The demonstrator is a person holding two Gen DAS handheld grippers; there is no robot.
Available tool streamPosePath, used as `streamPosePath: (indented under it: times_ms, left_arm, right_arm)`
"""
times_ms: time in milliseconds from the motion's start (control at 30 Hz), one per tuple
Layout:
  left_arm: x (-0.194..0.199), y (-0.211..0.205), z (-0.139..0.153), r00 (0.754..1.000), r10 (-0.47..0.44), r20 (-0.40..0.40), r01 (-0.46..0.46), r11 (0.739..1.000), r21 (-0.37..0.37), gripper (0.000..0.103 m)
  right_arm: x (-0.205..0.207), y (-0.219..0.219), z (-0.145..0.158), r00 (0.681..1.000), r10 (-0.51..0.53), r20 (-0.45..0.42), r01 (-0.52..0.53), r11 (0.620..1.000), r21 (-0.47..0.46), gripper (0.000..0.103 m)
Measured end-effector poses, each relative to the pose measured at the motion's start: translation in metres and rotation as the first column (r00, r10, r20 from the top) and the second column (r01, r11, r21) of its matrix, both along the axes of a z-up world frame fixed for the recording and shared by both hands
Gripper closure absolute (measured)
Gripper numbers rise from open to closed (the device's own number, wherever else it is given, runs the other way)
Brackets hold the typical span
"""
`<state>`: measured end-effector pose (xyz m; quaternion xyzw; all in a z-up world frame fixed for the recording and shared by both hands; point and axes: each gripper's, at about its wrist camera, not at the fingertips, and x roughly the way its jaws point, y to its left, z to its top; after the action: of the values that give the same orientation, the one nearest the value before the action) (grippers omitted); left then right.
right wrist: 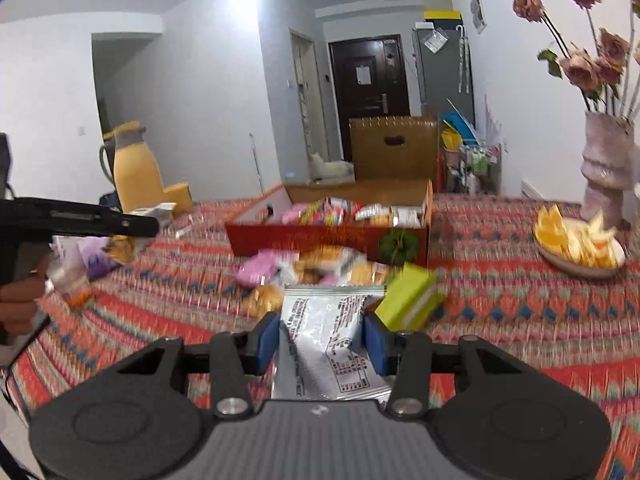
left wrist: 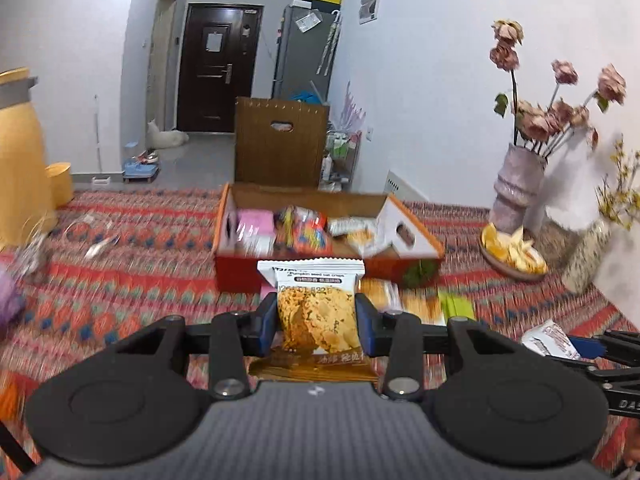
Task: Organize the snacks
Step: 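Carry both packets into the orange box and open both tools, then move both tools back toward the remaining snack pile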
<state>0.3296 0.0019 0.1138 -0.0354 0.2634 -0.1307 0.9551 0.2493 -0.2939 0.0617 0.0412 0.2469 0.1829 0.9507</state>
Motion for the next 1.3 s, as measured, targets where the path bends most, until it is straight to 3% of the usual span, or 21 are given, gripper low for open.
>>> streamPosePath:
  times_ms: [167,333,500,700,800,933,1067,1300]
  left_arm:
    - [0.091,-0.023,0.017,0.999,-0.053,-0.014,0.053,0.999,-0.013,0.063]
    - [0.196,-0.059,0.009,0.992,-0.068,-0.104,0.065,0.997,-0.037,0.063]
    - [0.272,-0.090,-0.018,0.981,-0.060,-0.186,0.053,0.998,-0.043,0.063]
    - [0.331,-0.113,-0.070,0.956,-0.030,-0.290,0.026,0.999,-0.018,0.063]
    - [0.342,-0.117,-0.094,0.938,-0.039,-0.345,0.024,0.999,-0.045,0.061]
    - [0.346,-0.115,-0.102,0.933,-0.052,-0.357,0.032,0.998,-0.062,0.041]
    - [0.340,-0.109,-0.093,0.940,-0.057,-0.338,0.038,0.997,-0.063,0.036]
    - [0.312,-0.087,-0.048,0.961,-0.036,-0.273,0.029,0.999,-0.031,0.035]
  right_arm:
    - [0.073,-0.004,0.037,0.997,0.038,0.061,-0.037,0.999,-0.031,0.058]
    - [0.175,0.005,0.055,0.997,0.039,0.065,-0.034,0.996,-0.087,0.058]
    - [0.286,0.015,0.036,1.000,-0.007,-0.026,0.004,0.992,-0.123,0.058]
    - [0.374,0.021,-0.012,0.984,-0.039,-0.171,0.013,0.989,-0.150,0.058]
    - [0.389,0.028,-0.032,0.979,-0.064,-0.191,0.025,0.979,-0.202,0.054]
    - [0.392,0.031,-0.048,0.981,-0.079,-0.174,0.034,0.968,-0.249,0.041]
    - [0.384,0.039,-0.051,0.986,-0.068,-0.153,0.023,0.961,-0.276,0.031]
    - [0.365,0.030,-0.015,0.990,-0.074,-0.118,0.041,0.965,-0.260,0.030]
